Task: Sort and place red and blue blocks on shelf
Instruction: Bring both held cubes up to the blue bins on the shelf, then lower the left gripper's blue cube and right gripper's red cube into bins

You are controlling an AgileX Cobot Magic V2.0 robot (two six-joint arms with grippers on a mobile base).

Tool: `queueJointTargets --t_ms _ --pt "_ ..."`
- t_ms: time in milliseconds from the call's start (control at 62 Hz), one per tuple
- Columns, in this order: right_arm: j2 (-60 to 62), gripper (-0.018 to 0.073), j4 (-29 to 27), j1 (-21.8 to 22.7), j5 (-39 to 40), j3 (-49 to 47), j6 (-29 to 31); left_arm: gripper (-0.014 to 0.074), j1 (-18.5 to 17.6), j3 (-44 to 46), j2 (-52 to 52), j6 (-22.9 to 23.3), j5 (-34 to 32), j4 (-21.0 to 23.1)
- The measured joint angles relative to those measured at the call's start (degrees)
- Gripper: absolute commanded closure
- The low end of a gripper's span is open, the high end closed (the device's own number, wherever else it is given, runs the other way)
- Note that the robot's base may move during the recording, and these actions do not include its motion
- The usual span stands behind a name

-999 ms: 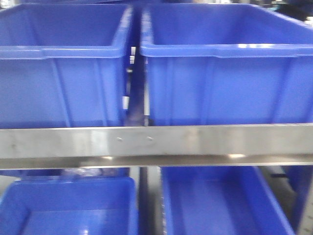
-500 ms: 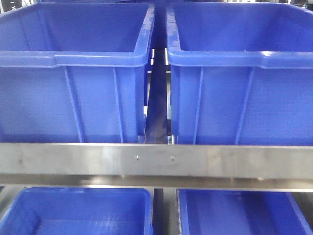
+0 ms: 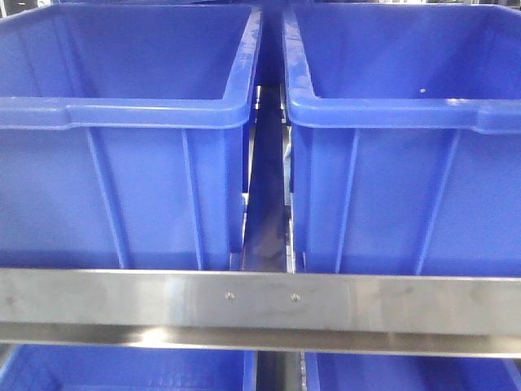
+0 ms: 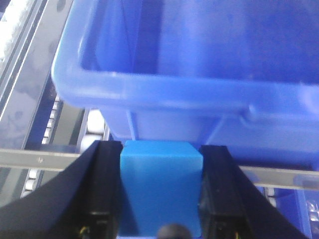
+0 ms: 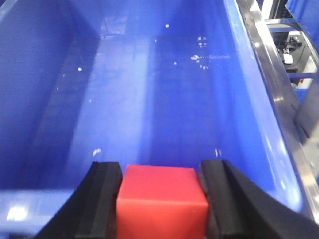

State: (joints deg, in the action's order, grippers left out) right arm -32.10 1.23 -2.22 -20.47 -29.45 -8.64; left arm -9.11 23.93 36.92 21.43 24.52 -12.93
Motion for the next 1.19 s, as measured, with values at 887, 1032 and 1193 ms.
queueJointTargets --t_ms 887,1032,1193 --pt "0.00 0.0505 0.00 0.00 0.00 0.00 0.00 0.0473 0.00 0.00 0.21 0.00 0.58 0.00" --pt "0.00 0.0505 0.00 0.00 0.00 0.00 0.00 0.0473 0.00 0.00 0.26 0.00 0.50 0.00" --pt "0.00 0.0505 0.00 0.00 0.00 0.00 0.00 0.0473 0.00 0.00 0.35 0.00 0.46 0.00"
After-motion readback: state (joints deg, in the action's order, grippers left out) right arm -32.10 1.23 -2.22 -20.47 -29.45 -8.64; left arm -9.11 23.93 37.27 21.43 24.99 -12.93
